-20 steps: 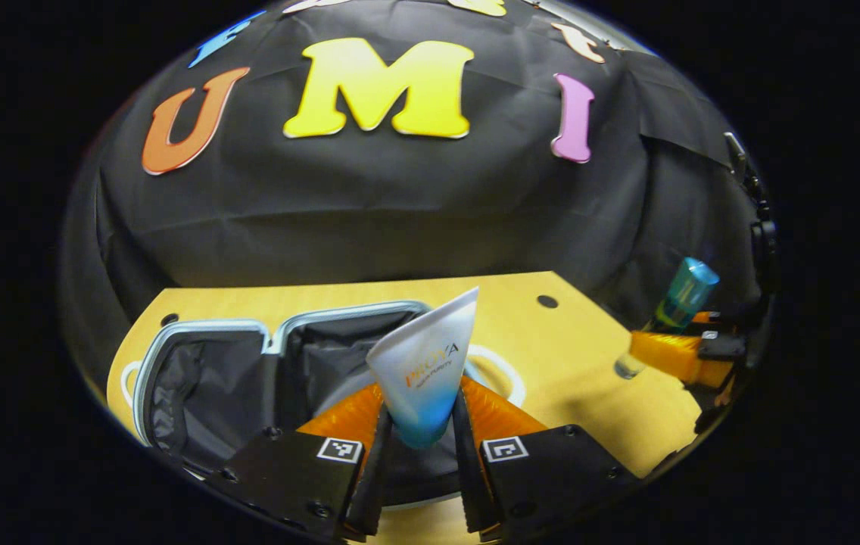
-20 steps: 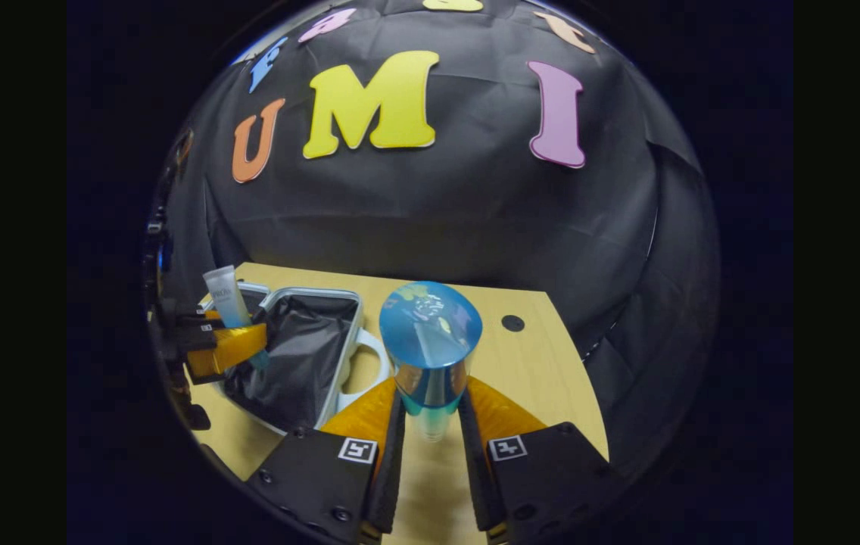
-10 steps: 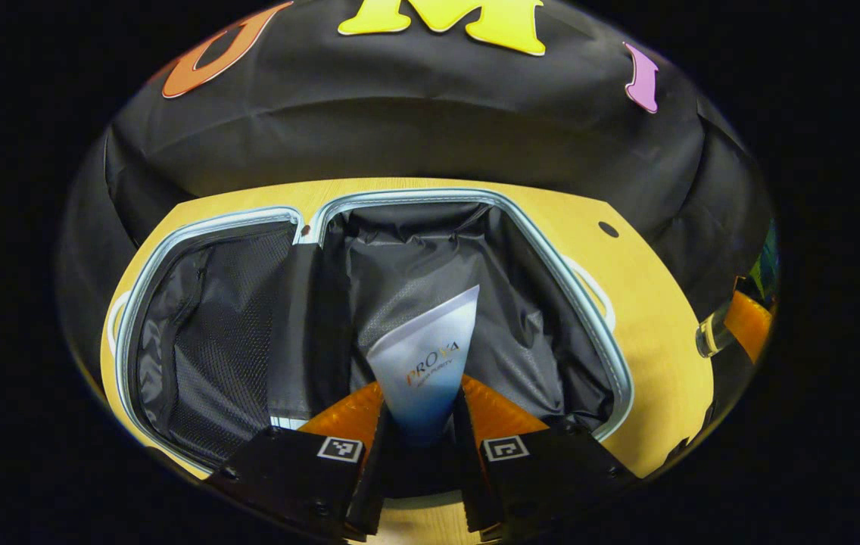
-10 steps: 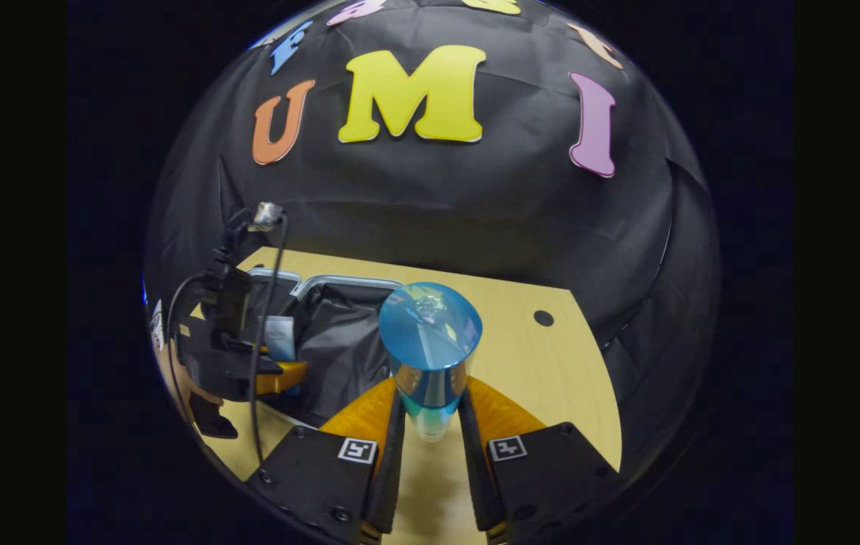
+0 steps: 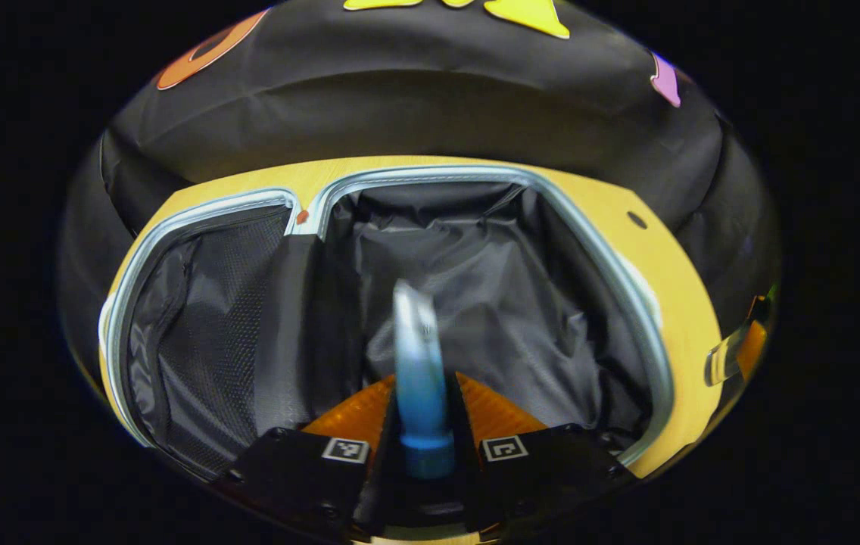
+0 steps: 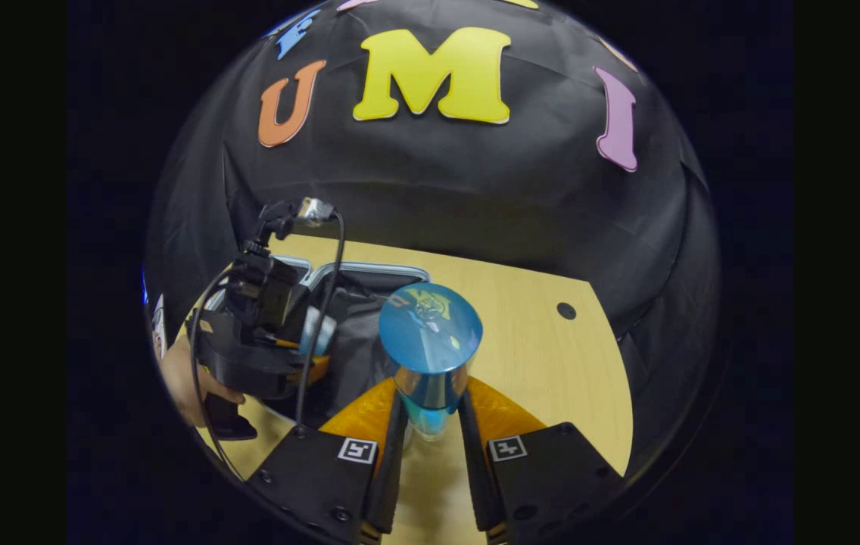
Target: First open the suitcase, pack the skin care products into it, and then close the suitcase.
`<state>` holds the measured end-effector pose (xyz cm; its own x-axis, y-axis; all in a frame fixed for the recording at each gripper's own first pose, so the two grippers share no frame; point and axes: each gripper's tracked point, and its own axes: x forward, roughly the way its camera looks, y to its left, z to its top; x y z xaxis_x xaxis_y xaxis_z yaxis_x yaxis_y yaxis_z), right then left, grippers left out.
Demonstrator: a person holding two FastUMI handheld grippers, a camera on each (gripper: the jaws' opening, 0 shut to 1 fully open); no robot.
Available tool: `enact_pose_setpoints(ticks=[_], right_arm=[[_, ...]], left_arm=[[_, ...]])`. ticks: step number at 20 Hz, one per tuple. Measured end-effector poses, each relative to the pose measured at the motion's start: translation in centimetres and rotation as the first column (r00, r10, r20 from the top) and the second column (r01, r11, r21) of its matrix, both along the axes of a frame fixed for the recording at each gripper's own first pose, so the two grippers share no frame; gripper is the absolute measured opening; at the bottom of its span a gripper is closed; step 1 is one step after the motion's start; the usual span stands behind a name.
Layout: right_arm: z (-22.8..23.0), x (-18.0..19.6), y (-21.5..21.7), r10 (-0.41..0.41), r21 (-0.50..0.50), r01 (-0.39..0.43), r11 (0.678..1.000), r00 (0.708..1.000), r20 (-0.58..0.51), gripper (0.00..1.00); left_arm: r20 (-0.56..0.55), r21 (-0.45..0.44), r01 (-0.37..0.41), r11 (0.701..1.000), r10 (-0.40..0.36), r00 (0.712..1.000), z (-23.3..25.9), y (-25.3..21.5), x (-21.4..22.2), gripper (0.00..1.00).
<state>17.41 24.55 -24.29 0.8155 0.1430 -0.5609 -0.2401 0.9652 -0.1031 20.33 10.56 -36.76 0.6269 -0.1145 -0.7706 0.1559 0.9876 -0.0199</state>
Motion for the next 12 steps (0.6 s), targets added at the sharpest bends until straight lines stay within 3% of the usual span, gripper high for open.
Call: enact_pose_setpoints(ticks=[4, 8, 10, 11, 12], right_arm=[[-1.4, 1.8, 2.3, 0.033, -0.018, -0.034, 0.999, 0.998, -0.048, 0.37], [-3.2, 2.7, 4.6, 0.067, 0.001, -0.067, 0.998, 0.991, -0.116, 0.37], [-4.3, 2.6, 6.0, 0.104, 0.025, -0.101, 0.995, 0.981, -0.165, 0.37], [-4.8, 2.6, 6.7, 0.115, 0.045, -0.108, 0.993, 0.976, -0.187, 0.37], [-5.1, 2.6, 7.4, 0.121, 0.065, -0.110, 0.992, 0.970, -0.209, 0.37]], left_arm=[[0.017, -0.005, 0.001, 1.000, -0.001, 1.000, 0.3, -0.1, -0.2, 0.37], [0.028, -0.076, -0.072, 0.995, 0.074, 0.997, 1.4, 0.1, -2.1, 0.38], [0.056, -0.100, -0.105, 0.989, 0.111, 0.992, 2.5, 0.6, -3.4, 0.48], [0.069, -0.098, -0.115, 0.989, 0.122, 0.990, 3.0, 0.9, -4.3, 0.43], [0.086, -0.097, -0.117, 0.988, 0.125, 0.988, 3.4, 1.4, -5.0, 0.51]])
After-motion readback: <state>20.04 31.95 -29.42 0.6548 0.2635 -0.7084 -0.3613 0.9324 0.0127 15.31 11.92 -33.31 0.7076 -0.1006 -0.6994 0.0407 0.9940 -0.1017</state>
